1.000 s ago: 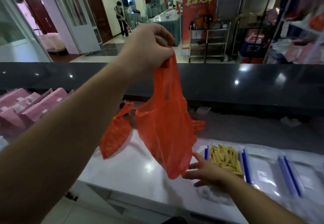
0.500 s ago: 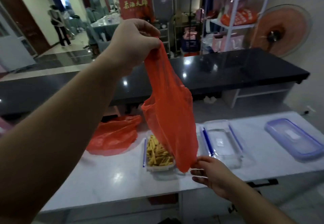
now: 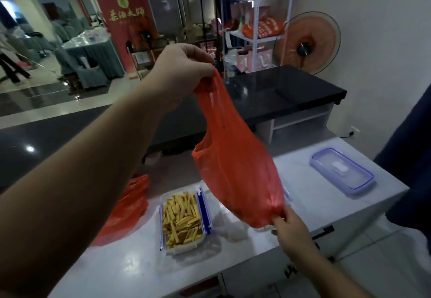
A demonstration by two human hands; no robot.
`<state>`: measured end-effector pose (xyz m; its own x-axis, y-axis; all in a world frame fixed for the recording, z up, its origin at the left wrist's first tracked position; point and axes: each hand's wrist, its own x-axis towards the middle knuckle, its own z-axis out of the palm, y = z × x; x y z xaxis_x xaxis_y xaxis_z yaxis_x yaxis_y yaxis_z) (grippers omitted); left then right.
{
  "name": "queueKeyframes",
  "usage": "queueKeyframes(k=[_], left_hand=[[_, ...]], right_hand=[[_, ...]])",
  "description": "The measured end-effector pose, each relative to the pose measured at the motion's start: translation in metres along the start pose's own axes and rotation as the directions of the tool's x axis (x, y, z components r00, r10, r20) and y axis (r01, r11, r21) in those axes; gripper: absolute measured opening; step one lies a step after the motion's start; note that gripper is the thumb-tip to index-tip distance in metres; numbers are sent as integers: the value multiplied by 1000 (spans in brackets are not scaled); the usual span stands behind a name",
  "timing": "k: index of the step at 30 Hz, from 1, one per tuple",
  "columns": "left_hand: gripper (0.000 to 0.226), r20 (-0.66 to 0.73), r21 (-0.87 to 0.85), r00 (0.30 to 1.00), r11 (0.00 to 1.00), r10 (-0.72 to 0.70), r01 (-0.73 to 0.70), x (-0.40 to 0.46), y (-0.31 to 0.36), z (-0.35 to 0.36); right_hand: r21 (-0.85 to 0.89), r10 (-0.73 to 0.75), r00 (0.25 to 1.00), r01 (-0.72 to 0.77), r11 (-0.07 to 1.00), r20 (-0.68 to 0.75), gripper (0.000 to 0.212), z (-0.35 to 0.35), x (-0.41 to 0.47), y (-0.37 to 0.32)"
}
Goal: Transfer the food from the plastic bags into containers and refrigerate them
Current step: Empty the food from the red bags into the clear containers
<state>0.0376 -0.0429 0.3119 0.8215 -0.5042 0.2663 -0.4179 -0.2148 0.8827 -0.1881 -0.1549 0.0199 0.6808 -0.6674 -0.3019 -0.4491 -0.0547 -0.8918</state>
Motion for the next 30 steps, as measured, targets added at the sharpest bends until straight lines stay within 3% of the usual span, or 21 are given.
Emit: queueKeyframes(k=[5,11,19,26,30], left_hand=[[12,4,36,1000,999,-10,10,30,-52,-9],[19,42,64,980,980,-193,190,51,-135,-10],[26,129,158,938,940,-323,302,50,-230,27],[23,232,298,893,902,-385,311,60,-276,43],[18,280,317,872,896,-401,310,65,-294,47]], right_hand=[[66,-11,971,27,997,-240,27,-27,5,-15],[57,-66,933,92,994,-354,32,-49,-7,-70],[-40,-30,865,12,999,-501,31,-46,15,-81],[-58,-39,848,10,998,-529,30,-39,25,-101],[-148,-99,858,27,989,-504,40,-41,29,-126]])
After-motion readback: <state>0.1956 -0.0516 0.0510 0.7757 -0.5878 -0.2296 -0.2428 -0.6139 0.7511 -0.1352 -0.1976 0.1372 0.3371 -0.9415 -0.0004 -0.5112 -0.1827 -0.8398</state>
